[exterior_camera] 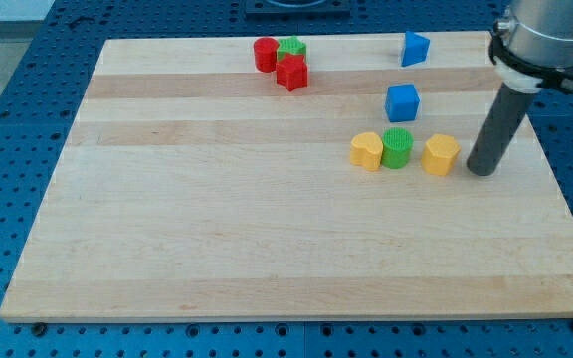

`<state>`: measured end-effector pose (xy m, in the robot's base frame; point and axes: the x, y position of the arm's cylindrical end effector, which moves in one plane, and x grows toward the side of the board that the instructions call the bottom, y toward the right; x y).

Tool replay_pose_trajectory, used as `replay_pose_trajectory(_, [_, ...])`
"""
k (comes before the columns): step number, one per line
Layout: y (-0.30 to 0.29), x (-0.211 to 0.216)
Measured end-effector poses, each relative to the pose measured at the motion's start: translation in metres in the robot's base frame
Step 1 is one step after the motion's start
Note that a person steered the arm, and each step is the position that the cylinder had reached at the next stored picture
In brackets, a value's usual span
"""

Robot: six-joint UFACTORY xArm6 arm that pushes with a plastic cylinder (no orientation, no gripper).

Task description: Move green star closer to the yellow heart

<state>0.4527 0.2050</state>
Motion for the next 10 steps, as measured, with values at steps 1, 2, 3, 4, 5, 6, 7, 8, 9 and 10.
replay_pose_trajectory(1, [-0.022,-0.007])
replay_pose_trajectory(2, [-0.043,-0.011])
replay_pose_trajectory(3, [-0.03,-0.011])
replay_pose_trajectory(4, [0.031,-0.034])
replay_pose_trajectory(5, [0.058,-0.087])
replay_pose_trajectory(6, [0.039,-0.129])
replay_pose_trajectory(7, [-0.037,-0.136])
replay_pose_trajectory(8, [-0.072,-0.171])
replay_pose_trajectory(9, [-0.093,-0.217])
replay_pose_trajectory(10, [-0.134,-0.241])
